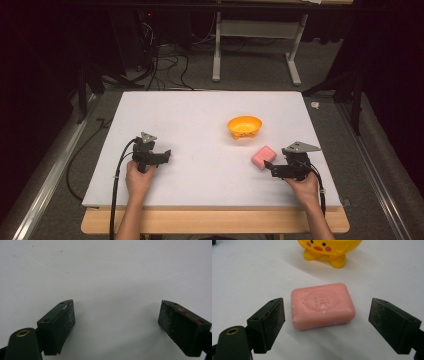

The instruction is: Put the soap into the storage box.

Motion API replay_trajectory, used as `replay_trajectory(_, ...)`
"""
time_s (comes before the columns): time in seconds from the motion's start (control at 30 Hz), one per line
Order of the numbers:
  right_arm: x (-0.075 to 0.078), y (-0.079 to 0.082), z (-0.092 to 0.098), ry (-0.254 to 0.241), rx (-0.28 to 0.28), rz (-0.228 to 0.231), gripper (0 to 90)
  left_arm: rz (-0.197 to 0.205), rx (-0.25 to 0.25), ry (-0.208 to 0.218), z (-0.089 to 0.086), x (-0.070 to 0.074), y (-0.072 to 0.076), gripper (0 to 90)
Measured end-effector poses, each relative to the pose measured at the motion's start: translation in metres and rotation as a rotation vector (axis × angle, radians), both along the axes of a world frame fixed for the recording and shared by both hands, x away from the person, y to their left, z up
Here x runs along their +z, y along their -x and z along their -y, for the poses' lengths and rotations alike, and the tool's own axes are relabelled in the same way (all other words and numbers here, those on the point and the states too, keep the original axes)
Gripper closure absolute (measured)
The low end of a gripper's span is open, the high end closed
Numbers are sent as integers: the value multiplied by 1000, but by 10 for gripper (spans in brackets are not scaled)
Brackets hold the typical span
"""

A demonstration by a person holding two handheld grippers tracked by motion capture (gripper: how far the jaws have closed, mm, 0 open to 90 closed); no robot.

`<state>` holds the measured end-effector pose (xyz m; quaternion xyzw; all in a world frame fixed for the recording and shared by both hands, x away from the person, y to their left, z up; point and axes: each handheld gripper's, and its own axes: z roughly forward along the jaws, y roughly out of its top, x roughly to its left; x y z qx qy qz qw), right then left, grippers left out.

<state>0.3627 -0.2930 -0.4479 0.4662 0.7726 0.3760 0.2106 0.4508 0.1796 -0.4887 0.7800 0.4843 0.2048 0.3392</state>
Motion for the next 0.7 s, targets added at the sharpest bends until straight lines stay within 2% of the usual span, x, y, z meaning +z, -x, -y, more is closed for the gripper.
replay_trajectory(0.43,5,-13,-16,11,35,-3,134,0,0,0,0,0,0,144)
replay_trajectory(0.67,4,-21,-23,40,48,-8,132,0,0,0,0,0,0,144)
replay_trajectory(0.7,2,-24,-24,45,42,-19,132,1,2,2,0,0,0,144)
